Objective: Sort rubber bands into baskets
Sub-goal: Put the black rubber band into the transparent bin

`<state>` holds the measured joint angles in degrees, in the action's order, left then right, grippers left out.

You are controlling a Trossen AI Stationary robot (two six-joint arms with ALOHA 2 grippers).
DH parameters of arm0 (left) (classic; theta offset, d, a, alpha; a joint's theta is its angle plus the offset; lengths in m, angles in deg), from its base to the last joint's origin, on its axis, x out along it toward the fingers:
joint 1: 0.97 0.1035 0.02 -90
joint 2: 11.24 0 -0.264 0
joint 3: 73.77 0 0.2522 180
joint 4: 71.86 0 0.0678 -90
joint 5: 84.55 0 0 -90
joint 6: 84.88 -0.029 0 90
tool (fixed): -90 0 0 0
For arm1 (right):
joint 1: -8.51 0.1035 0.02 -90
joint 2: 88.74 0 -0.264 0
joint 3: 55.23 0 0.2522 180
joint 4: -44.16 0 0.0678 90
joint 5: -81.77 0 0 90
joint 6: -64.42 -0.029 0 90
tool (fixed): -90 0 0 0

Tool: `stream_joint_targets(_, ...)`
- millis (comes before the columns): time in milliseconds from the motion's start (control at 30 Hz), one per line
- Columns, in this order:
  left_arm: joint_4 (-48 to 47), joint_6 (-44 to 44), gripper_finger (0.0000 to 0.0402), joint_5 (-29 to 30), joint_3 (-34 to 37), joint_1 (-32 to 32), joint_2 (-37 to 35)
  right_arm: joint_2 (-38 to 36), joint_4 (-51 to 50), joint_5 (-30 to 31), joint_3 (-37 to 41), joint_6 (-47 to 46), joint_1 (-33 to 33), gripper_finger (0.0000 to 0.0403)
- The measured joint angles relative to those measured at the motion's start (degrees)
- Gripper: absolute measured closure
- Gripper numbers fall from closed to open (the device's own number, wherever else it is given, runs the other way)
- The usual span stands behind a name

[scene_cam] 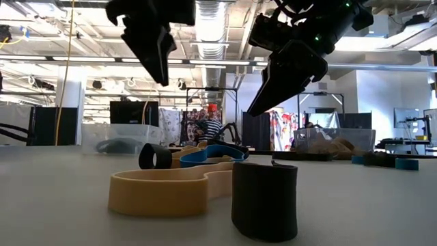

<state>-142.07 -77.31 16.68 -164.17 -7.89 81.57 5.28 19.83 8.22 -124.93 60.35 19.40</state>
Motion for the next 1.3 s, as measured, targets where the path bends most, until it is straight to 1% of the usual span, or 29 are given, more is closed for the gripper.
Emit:
stream_joint_targets(233, 3.2, 1.1, 0.0223, 0.1, 0.0, -6.3, 4.1, 0.0, 0.1, 0.0, 0.0, 0.0, 0.3, 0.0186)
stream_joint_targets(433, 6.5, 0.1, 0.0223, 0.1, 0.0, -10.2, 9.3, 0.0, 0.3, 0.0, 0.0, 0.0, 0.3, 0.0186)
stream_joint_targets(633, 8.0, -0.9, 0.0223, -0.1, 0.0, -12.3, 14.4, 0.0, 0.3, 0.0, 0.0, 0.0, 0.3, 0.0186)
stream_joint_targets(800, 8.6, -0.9, 0.0223, 0.0, 0.0, -12.4, 18.5, 0.0, 0.4, 0.0, 0.0, 0.1, 0.3, 0.0186)
stream_joint_targets(867, 8.8, -1.6, 0.0223, 1.3, 0.0, -12.4, 20.0, 0.0, 0.4, 0.0, 0.0, 0.1, 0.3, 0.0186)
stream_joint_targets(933, 9.0, -1.8, 0.0226, 4.4, 0.0, -12.4, 20.8, 0.0, 0.4, 0.0, 0.0, 0.1, 0.3, 0.0186)
stream_joint_targets(1000, 8.9, -2.8, 0.0241, 5.5, 0.0, -12.4, 20.9, 0.0, 0.4, 0.0, 0.0, 0.1, 0.3, 0.0186)
stream_joint_targets(1067, 9.0, -3.7, 0.0273, 5.6, 0.0, -12.4, 20.8, 0.0, 0.4, 0.0, 0.0, 0.1, 0.3, 0.0186)
stream_joint_targets(1200, 8.4, -5.4, 0.0373, 5.8, 0.0, -12.3, 19.9, 0.0, 0.3, -0.1, 0.0, 0.3, 0.3, 0.0186)
stream_joint_targets(1233, 8.0, -6.0, 0.0387, 5.8, 0.0, -12.3, 19.7, 0.0, 0.3, -0.1, 0.0, 0.3, 0.2, 0.0186)
stream_joint_targets(1300, 7.2, -7.0, 0.0393, 6.5, 0.0, -12.3, 19.3, 0.0, 0.3, -0.1, 0.0, 0.2, 0.2, 0.0186)
